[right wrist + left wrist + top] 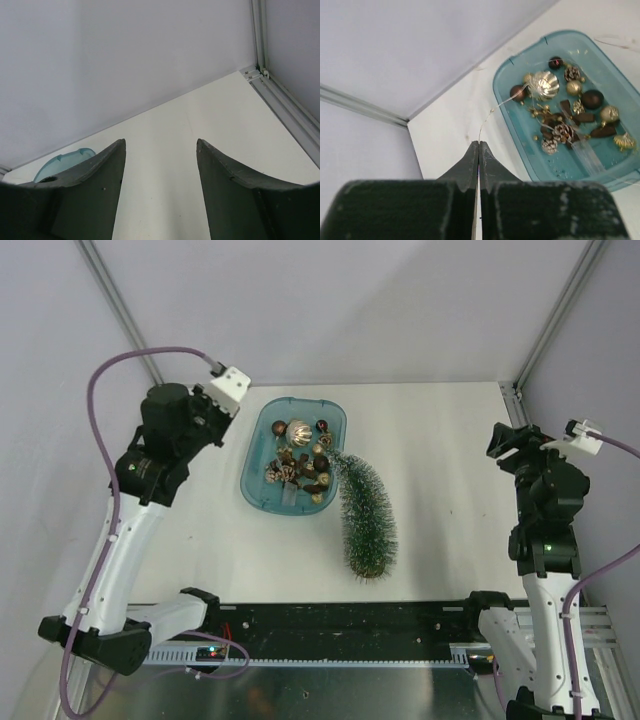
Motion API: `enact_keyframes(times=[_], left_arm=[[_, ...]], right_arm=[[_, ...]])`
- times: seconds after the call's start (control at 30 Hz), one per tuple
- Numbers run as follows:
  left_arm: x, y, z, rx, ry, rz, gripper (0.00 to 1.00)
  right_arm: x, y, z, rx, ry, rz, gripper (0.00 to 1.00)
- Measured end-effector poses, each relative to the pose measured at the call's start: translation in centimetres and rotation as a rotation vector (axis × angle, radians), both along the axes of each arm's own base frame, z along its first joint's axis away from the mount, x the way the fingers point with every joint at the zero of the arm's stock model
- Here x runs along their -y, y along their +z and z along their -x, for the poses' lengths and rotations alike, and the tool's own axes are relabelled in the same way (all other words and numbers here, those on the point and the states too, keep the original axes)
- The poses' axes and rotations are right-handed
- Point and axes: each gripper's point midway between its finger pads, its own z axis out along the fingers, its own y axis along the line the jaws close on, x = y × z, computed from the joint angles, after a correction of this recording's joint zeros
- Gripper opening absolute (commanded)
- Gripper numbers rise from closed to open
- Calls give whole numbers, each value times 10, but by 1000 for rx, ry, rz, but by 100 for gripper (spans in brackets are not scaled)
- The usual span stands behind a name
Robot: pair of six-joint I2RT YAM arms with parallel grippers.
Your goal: Decorate the small christmas tree
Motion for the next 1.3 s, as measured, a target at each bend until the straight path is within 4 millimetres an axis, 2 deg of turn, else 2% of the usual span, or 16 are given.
enact_keyframes(times=[0.1,0.2,0.33,0.53,0.7,0.87,0.9,1.0,1.07,1.1,1.13,1.3], left_arm=[[-8,26,0,46,46,42,5],[-6,57,5,106,37,93,9],[3,96,16,180,-18,159,12],[22,141,36,264,-126,219,14],[40,164,46,304,-204,243,15],[57,183,49,333,-261,261,16],[59,184,49,335,-266,262,21],[60,177,46,333,-260,245,49],[58,160,41,309,-243,220,62],[58,145,38,283,-231,206,67],[58,121,32,234,-215,182,70],[55,18,3,6,-149,88,75]], right_arm=[[0,2,3,9,1,-5,63],[-1,4,5,16,6,-5,63],[-4,7,7,25,19,-7,63],[-17,15,6,59,86,-2,64],[-39,26,0,78,187,13,64],[-78,56,-1,130,325,55,64],[-86,63,0,143,348,67,64],[-99,78,7,180,379,101,65],[-101,85,10,196,375,119,67],[-101,86,11,198,370,126,68],[-99,86,12,197,358,134,69],[-90,79,12,165,312,158,72]])
